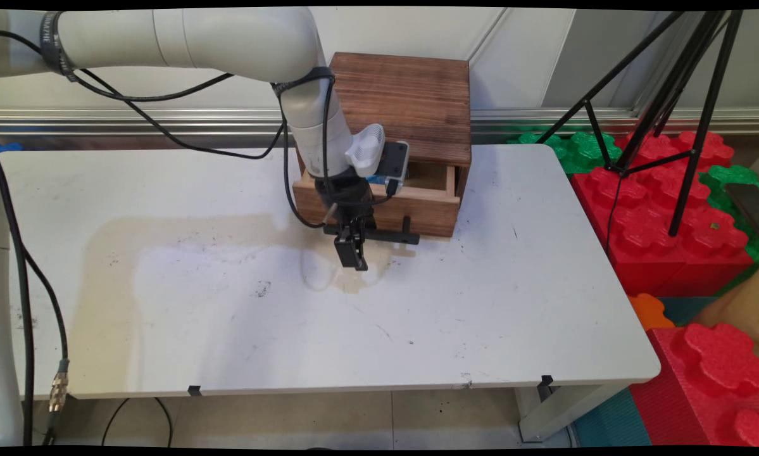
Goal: Open the drawer
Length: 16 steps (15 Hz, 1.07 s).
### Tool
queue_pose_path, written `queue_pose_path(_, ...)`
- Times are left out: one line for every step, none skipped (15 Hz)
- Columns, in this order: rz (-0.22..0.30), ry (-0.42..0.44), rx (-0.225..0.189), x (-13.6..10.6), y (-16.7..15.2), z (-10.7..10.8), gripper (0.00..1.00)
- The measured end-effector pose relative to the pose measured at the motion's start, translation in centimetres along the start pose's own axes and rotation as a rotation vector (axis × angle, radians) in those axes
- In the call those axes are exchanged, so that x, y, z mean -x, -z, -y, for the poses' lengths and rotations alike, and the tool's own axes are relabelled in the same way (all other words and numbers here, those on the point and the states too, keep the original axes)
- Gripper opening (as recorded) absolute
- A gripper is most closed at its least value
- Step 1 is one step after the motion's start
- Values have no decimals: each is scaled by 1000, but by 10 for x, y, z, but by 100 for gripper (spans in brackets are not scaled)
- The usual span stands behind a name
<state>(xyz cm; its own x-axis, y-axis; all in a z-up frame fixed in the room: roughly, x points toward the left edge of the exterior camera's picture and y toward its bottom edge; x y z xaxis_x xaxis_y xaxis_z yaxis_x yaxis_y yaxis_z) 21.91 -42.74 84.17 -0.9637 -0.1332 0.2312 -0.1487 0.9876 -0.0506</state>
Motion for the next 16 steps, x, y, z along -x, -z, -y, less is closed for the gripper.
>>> queue_pose_path(-1,-2,4,0,0,-3,100)
queue_pose_path(-1,-4,8,0,0,-6,100)
queue_pose_path(-2,-7,14,-1,0,-10,100)
queue_pose_path(-3,-8,16,-1,0,-13,100)
queue_pose_path(-3,-9,19,-1,1,-15,100)
queue_pose_path(-5,-12,23,-2,1,-19,100)
queue_pose_path(-6,-14,26,-3,1,-22,100)
queue_pose_path(-8,-15,29,-3,1,-25,100)
queue_pose_path(-9,-16,32,-4,1,-28,100)
queue_pose_path(-10,-17,34,-4,1,-30,100)
queue_pose_path(-11,-18,37,-5,1,-34,100)
queue_pose_path(-12,-19,39,-6,1,-37,100)
queue_pose_path(-14,-20,41,-6,2,-40,100)
queue_pose_path(-15,-21,43,-7,2,-43,100)
queue_pose_path(-15,-21,44,-7,2,-45,100)
queue_pose_path(-16,-22,46,-8,2,-48,100)
